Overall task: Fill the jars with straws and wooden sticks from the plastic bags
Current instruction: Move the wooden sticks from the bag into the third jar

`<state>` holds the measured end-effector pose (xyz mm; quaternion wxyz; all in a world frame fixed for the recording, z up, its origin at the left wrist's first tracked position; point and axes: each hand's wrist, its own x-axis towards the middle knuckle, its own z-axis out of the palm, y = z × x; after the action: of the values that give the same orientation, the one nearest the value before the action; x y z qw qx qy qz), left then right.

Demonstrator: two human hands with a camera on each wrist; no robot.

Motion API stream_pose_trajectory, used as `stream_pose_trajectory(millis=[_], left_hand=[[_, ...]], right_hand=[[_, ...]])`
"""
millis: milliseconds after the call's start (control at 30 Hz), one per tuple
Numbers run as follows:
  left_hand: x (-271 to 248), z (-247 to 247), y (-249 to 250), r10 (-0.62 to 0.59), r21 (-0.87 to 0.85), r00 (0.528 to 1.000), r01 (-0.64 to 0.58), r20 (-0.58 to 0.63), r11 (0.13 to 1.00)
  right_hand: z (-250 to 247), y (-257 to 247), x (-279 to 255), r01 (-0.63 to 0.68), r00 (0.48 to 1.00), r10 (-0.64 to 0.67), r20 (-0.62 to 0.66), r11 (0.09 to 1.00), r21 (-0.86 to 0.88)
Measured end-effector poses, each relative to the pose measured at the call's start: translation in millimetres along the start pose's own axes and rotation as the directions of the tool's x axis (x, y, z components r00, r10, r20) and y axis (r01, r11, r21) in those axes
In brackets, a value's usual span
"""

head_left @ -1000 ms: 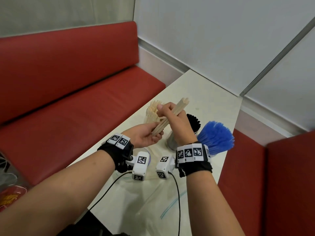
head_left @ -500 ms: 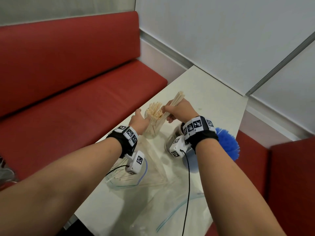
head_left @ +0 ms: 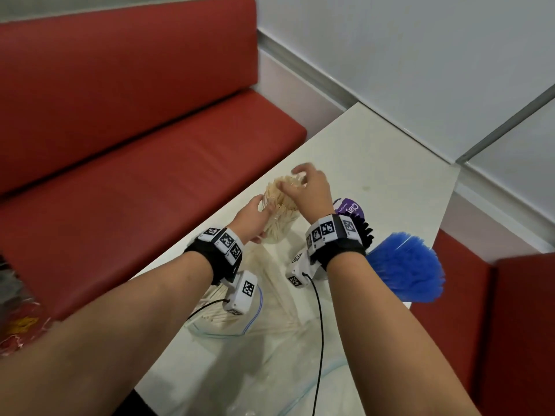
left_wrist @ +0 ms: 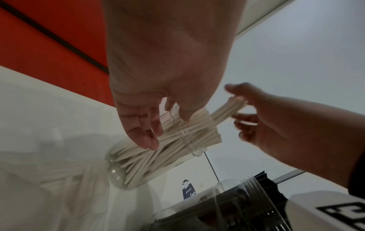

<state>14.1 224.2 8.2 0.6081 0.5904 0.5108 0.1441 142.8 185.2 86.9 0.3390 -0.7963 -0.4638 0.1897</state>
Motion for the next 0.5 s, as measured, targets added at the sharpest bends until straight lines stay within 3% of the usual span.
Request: stream_pose_trajectory(millis=[67,100,133,200,233,300,367,467,500], left_hand=[[0.6,0.9,-0.6,-0.003,-0.016,1.000,0.003,0.005,1.000],[0.8,0.8,-0.4,-0.003,-0.019,1.000,0.003,0.007,1.000],[1.0,0.4,0.0,-0.002,-0.018,1.000,0.002,0.008,1.000],[0.6,-0.3,0.0,-0.003,-0.020,1.000,0.003,0.014,1.000],[0.4,-0.9,0.0,-0.006,-0.028,1.000,0.007,0.021,1.000],[0.0,-2.3,0.8,-0.015,-0.051,0.999,0.017,0.031,0.999],[-0.3,-4.0,2.9,-0.021,-0.058,0.999,0.023,0.033,0.998],[-2.8,-6.3,6.4,-0.023,-0.051,0.999,0.025,0.038,0.998],[-5.0,-8.2,8.1,-0.027,-0.052,0.999,0.029,0.047,0.998]], right_hand=[[1.8,-5.8,1.3,0.176,0.952,-0.162,-0.258,0.984,0.033],[4.8,-8.0,2.8,0.265,0.904,-0.254,-0.343,0.964,-0.016],[9.8,-8.1,4.9,0.314,0.876,-0.335,-0.348,0.942,-0.115],[25.2,-1.1,1.7,0.287,0.926,-0.353,-0.133,0.888,-0.358],[34.3,6.1,-3.3,0.247,0.963,-0.269,0.016,0.860,-0.446],[48.2,22.2,-10.9,0.191,0.974,-0.093,0.207,0.828,-0.527],[51.7,25.9,-10.6,0.176,0.975,-0.075,0.208,0.834,-0.523],[49.7,17.9,-6.1,0.183,0.982,-0.177,0.062,0.837,-0.516],[49.1,16.6,-6.9,0.202,0.979,-0.178,0.096,0.817,-0.540]])
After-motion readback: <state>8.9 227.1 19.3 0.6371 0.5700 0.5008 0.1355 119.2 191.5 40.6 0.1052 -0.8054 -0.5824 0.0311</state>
